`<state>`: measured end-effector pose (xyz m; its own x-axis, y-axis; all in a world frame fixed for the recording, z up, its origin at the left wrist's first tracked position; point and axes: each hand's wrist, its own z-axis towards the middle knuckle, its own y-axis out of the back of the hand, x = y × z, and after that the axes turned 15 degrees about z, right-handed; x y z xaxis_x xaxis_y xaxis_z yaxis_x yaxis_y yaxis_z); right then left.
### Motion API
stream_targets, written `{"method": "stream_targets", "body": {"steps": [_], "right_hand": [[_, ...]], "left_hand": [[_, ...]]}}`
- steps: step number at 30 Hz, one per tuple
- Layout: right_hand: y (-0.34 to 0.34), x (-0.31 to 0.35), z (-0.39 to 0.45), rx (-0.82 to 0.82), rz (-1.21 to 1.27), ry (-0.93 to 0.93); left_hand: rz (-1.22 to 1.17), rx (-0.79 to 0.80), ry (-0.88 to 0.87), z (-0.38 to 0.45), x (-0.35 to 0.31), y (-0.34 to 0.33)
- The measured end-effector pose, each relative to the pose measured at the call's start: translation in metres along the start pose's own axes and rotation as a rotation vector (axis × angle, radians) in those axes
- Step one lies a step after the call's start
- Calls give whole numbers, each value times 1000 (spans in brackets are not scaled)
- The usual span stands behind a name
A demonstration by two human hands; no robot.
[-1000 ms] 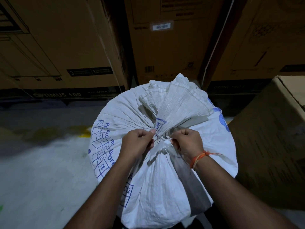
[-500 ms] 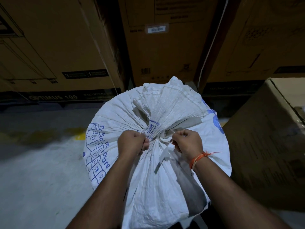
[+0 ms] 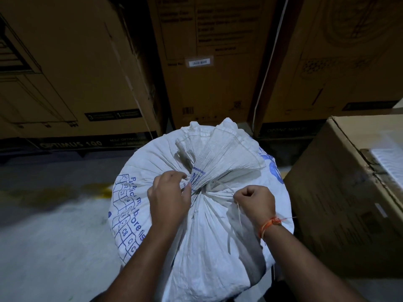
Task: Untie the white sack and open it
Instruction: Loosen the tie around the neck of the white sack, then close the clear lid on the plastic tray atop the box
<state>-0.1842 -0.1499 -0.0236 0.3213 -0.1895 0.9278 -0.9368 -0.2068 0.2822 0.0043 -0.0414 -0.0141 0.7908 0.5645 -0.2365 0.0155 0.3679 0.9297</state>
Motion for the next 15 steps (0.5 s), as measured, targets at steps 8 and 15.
{"method": "stream_targets", "body": {"steps": [8, 15], "right_hand": [[43, -6, -12, -22, -37, 33], [99, -5, -26, -105, -80, 55]], "left_hand": [[-301, 184, -388, -19, -27, -14], [-166, 146, -560, 5, -63, -43]]}}
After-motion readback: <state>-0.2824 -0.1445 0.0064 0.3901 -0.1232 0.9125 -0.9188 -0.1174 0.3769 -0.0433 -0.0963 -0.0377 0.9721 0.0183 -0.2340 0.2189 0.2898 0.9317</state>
